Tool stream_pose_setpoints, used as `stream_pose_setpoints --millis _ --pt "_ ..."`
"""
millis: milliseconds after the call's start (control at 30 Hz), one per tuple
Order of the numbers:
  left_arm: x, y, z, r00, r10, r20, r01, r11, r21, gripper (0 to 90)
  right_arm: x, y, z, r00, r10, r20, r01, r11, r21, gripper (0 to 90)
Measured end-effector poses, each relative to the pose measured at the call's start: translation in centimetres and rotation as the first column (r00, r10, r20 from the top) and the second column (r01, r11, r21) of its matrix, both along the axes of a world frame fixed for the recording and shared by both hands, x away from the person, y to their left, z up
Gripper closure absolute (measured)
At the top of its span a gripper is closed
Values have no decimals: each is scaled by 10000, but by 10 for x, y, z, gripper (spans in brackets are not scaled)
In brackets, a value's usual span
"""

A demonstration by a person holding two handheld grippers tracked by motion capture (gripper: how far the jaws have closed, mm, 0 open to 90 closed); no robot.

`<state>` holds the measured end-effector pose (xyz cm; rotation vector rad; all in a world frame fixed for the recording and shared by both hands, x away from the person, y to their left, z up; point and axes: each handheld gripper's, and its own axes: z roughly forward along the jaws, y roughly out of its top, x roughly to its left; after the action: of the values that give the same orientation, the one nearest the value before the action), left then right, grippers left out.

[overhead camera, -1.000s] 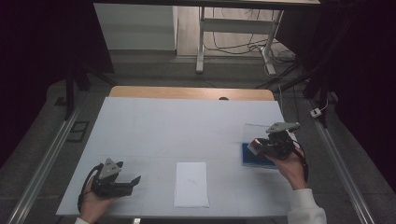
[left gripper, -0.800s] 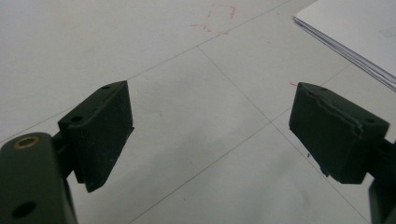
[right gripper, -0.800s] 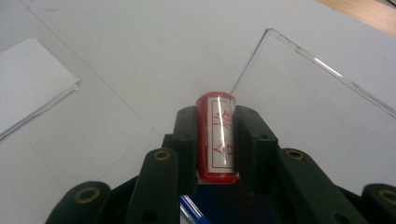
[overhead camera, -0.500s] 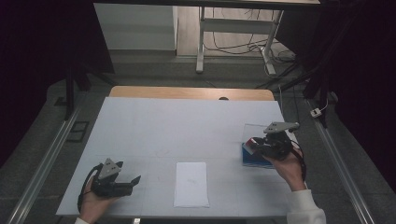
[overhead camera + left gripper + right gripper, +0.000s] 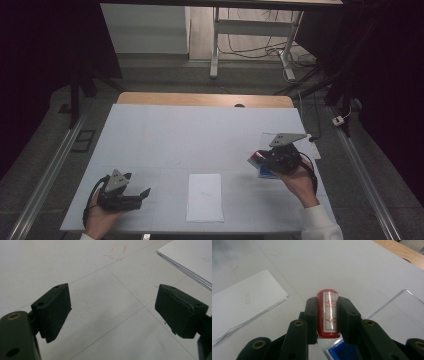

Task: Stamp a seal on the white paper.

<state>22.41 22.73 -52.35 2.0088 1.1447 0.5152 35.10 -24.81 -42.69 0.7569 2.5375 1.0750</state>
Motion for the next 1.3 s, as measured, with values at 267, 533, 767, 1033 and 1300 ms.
stream_pose_setpoints --millis 267,533,767,1033,1300 --pt "1 0 -1 10000 -40 -54 40 10000 26 135 -6 20 -4 9987 507 -39 -508 9982 -317 698" --pt "1 -2 -1 10000 -41 -54 41 10000 55 135 -12 38 -7 9939 1095 -158 -1098 9937 -205 698" --pt "1 -1 -2 10000 -60 -50 60 10000 44 136 -22 57 -1 9839 1784 -139 -1785 9839 -51 698" --pt "1 -1 -1 10000 -52 -45 52 10000 55 136 -28 72 -6 9734 2265 -341 -2270 9739 -100 698" --pt "1 0 -2 10000 -47 -44 47 10000 46 136 -34 89 -13 9617 2699 -487 -2714 9621 -279 698"
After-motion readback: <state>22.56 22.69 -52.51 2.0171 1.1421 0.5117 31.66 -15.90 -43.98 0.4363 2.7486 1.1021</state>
